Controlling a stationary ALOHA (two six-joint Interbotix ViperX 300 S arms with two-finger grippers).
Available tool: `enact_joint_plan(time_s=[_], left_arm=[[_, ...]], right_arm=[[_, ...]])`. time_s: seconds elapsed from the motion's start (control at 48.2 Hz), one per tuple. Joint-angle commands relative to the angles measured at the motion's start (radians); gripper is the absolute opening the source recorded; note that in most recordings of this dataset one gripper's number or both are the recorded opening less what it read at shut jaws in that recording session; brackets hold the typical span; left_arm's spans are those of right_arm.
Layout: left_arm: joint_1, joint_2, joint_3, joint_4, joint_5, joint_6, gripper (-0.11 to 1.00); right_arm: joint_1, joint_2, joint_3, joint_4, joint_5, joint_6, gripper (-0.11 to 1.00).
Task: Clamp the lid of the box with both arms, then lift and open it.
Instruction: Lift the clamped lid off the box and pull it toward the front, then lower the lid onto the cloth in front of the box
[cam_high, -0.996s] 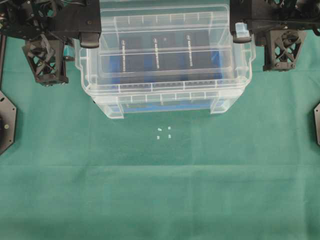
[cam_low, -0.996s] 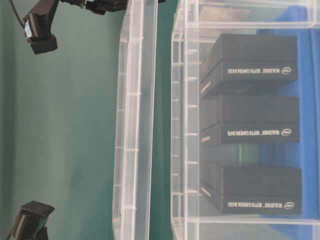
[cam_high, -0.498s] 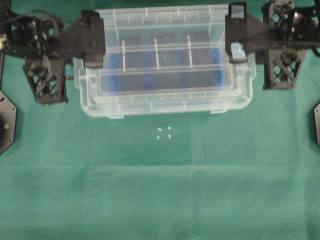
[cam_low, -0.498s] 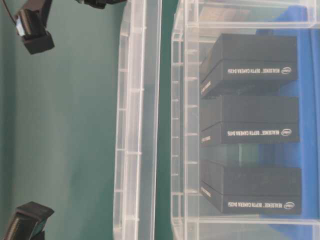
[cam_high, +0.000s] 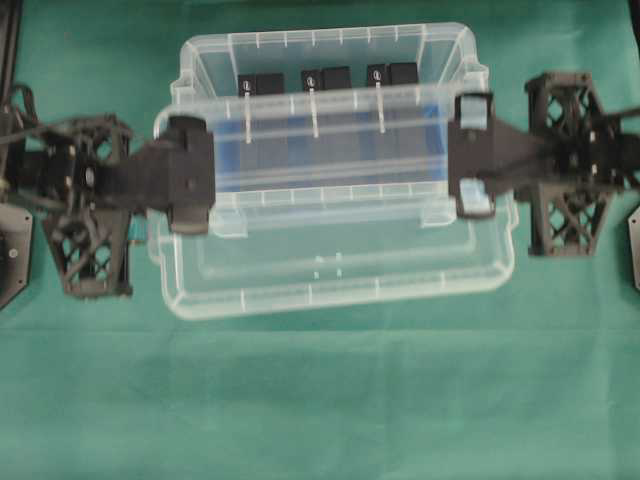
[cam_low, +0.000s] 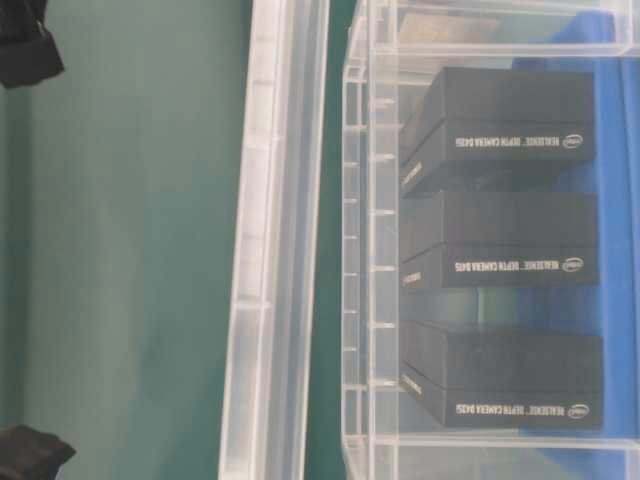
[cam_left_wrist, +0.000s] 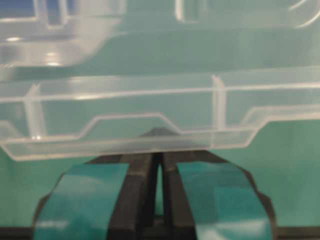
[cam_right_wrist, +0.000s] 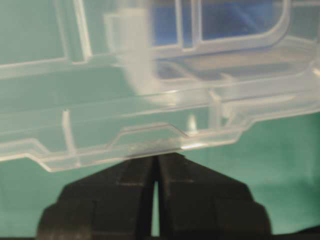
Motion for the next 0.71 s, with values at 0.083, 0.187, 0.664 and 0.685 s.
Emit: enact_joint_plan(time_s=[0.083,0.187,0.664,0.685], left_arm=[[-0.044,0.023,-0.051,0.011,-0.034,-0.049,0.01],[-0.072,0.031,-0.054,0.011,-0.037,-0.067,0.01],[-0.196,0.094,-0.081,0.012,-0.080,-0.169,0.01],[-0.199,0.098,-0.084,0.012,-0.080,-0.172,0.01]], right_arm=[[0.118,0.005,-0.063,-0.028,-0.031,0.104,0.00],[0.166,0.011,-0.066,-0.044,-0.031,0.153,0.00],[0.319,0.087,-0.127,-0.095,0.017,0.285,0.00],[0.324,0.092,-0.132,-0.098,0.021,0.288,0.00]])
